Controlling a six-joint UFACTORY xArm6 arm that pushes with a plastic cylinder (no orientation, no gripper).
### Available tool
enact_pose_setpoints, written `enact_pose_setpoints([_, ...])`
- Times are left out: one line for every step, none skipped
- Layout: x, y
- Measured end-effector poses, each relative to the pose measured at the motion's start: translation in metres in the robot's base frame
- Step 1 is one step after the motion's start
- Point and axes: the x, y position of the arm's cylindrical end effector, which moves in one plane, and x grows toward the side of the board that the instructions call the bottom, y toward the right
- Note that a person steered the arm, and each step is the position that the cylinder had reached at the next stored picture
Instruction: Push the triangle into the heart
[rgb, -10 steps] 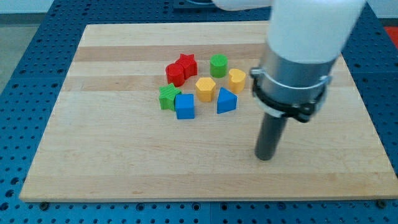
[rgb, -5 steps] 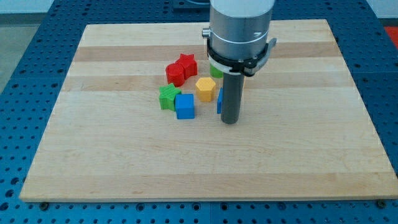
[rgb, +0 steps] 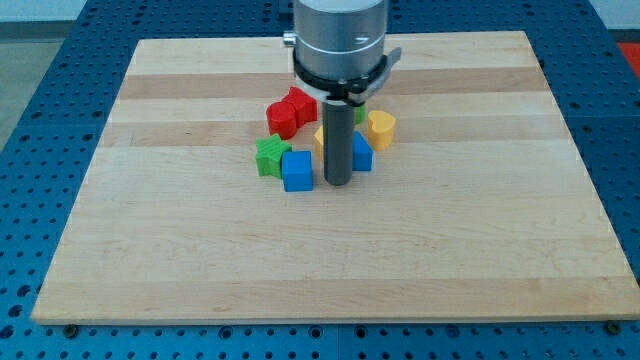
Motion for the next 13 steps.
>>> enact_pose_setpoints([-0.011,0.001])
enact_pose_setpoints([-0.02,0.008])
enact_pose_setpoints([-0.021,0.006])
enact_pose_setpoints([-0.027,0.002])
enact_pose_setpoints([-0.037,0.002])
enact_pose_setpoints([-0.04,0.002])
enact_pose_setpoints([-0.04,-0.004])
enact_pose_setpoints([-0.04,-0.01])
enact_pose_setpoints([-0.027,-0.01])
enact_pose_setpoints([-0.022,0.02])
enact_pose_setpoints([-0.022,0.084])
enact_pose_setpoints([-0.024,0.141])
enact_pose_setpoints([-0.07,0.164])
